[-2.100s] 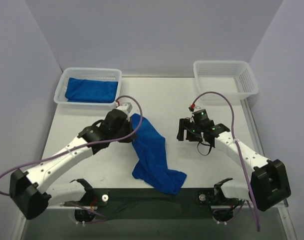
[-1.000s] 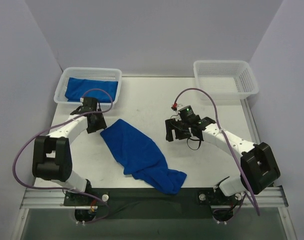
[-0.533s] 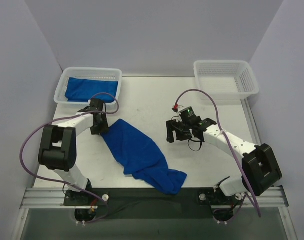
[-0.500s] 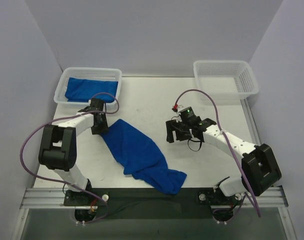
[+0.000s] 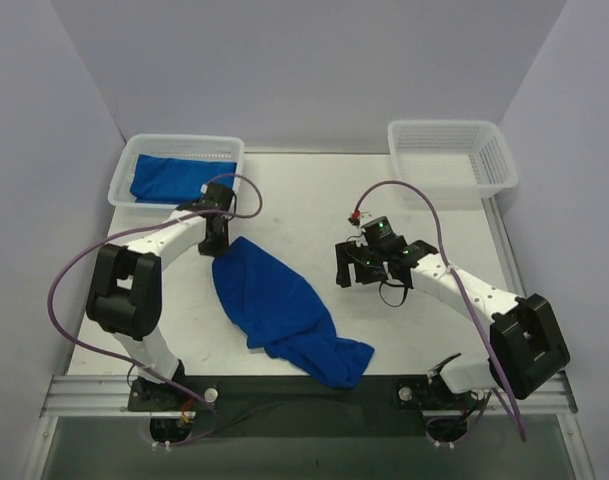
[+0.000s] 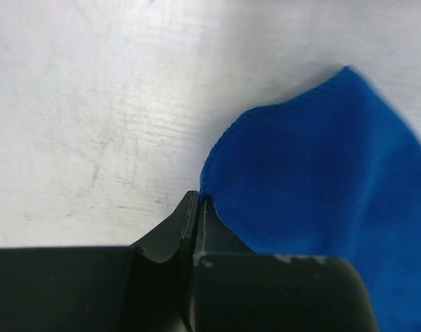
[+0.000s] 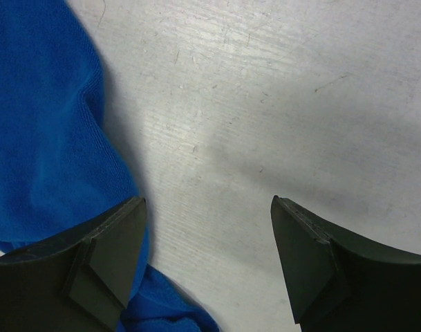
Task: Fold and stack the towels
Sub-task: Flatten out the crumpled towel
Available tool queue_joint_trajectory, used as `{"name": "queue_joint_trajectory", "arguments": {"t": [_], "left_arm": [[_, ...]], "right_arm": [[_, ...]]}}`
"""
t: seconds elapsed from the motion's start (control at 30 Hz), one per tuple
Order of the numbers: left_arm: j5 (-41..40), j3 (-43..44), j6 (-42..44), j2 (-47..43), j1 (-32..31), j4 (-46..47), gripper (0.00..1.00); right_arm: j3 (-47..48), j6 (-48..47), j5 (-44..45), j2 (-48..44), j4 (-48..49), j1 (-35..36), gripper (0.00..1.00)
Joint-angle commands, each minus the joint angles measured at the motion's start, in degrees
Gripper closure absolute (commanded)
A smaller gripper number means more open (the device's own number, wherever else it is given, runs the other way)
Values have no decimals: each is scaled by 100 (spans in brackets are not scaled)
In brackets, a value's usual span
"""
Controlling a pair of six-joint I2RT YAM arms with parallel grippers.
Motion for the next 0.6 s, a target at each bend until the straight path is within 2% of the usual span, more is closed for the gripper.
{"name": "queue_joint_trajectory", "arguments": {"t": [0.0,0.13,0.17,0.23,0.3,0.33,0.43,0.57], "left_arm": [[-398,1262,208,-331,-532,-613,100],[-433,2958,278,-183,-1341,-1149,100],[-416,3736,287,-112,-1569,-1386,100],[-381,4452,270,64,-2150,-1624,100],[-188,5209,199,47,-2414,-1880,100],[-161,5307,112,-23,-2607,-1906,100],[-134,5098,-125,-497,-2626,-1933,100],[-118,4010,-433,-1173,-2399,-1950,100]], "right_arm": [[-125,185,379,-406,-38,-37,27],[-362,457,862,-855,6,-203,27],[-432,493,950,-969,6,-230,27],[-617,607,1266,-1338,6,-370,27],[-766,642,1547,-1706,6,-415,27],[-801,616,1601,-1821,15,-484,27],[-837,476,1759,-2156,-2,-520,27],[-758,309,1733,-2367,-2,-582,27]]}}
